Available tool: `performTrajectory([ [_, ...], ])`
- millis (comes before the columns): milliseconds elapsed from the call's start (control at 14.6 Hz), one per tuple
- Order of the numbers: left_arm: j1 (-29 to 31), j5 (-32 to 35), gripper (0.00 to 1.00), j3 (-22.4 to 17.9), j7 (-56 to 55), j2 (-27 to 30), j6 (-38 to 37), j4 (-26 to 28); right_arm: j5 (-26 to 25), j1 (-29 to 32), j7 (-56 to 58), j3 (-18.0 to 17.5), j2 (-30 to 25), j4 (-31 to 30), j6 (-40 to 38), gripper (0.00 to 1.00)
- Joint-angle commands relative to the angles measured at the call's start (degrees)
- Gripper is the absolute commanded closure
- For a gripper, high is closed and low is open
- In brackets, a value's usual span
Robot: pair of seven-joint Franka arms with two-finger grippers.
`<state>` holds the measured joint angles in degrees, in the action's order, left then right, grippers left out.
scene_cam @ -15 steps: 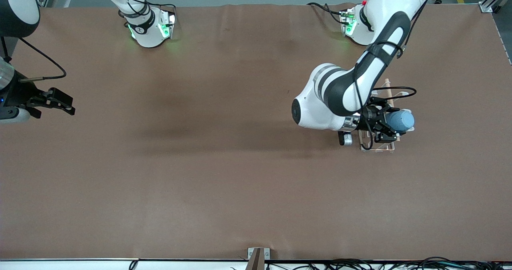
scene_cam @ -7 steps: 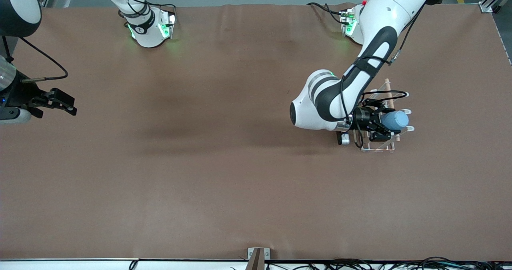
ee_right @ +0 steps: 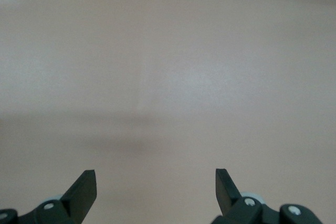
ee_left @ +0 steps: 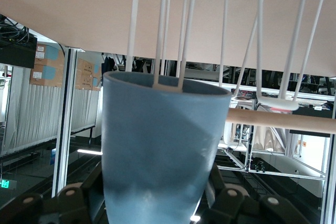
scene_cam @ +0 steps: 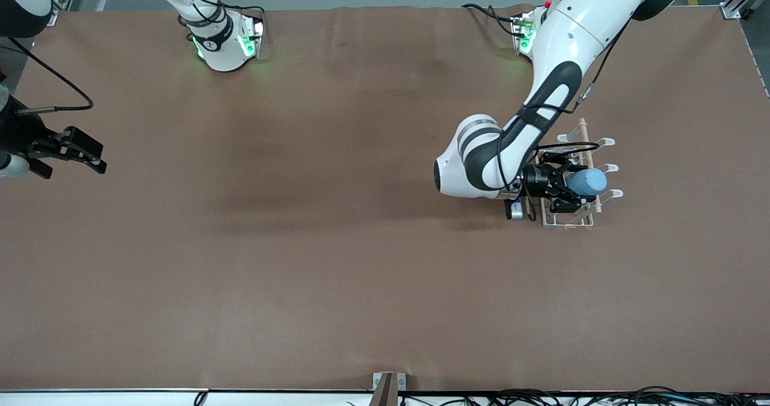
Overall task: Hang cup on cup holder
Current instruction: 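Position the blue cup over a rack hook with the left gripper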
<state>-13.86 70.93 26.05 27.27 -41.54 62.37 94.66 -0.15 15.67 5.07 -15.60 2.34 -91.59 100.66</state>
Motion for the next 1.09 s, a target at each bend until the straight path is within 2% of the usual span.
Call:
performTrajectory([
  [0, -0.11, 2.45, 0.77, 0.05, -0.38, -0.73, -1.19, -0.18, 0.15, -2.91, -0.94, 3.02, 0.82, 1.15, -2.04, 0.0],
  [68, 0.06, 2.54, 0.67, 0.05, -0.81, -0.99, -1.19, -0.18, 0.15, -4.67, -0.85, 5.21, 0.73, 1.06, -2.83, 0.0],
  [137, 0.15, 2.54, 0.42, 0.05, -1.78, -1.08, -1.11, -0.18, 0.15, -7.38, -1.03, 7.84, 0.73, 0.72, -3.19, 0.0],
  [205, 0.32, 2.46, 0.0, 0.14, -3.0, -1.0, -1.11, -0.27, 0.15, -9.76, -0.85, 10.56, 0.47, 0.19, -3.28, 0.0],
  [342, 0.24, 2.28, 0.0, 0.14, -5.12, -1.08, -1.11, -0.27, 0.32, -13.54, -0.85, 15.23, -0.05, -0.96, -3.63, 0.0],
  [479, 0.41, 2.11, 0.0, 0.23, -5.3, -0.73, -1.11, -0.7, 1.9, -15.4, -0.68, 17.61, -0.32, -1.05, -3.98, 0.0],
  [684, 0.42, -0.08, 0.0, 0.67, -5.74, 0.67, -1.11, -3.41, 1.91, -15.32, -0.59, 17.71, -0.41, -1.05, -4.07, 0.0],
  [821, 0.24, -4.2, 0.0, 0.84, -7.14, 1.98, -1.11, -6.93, 1.91, -15.32, -0.5, 17.71, -0.41, -1.05, -4.16, 0.0],
  [1026, 0.5, -12.89, 0.0, 1.72, -16.69, 5.14, -1.02, -11.51, 1.91, -15.32, -0.41, 17.71, -0.23, -0.87, -3.98, 0.0],
])
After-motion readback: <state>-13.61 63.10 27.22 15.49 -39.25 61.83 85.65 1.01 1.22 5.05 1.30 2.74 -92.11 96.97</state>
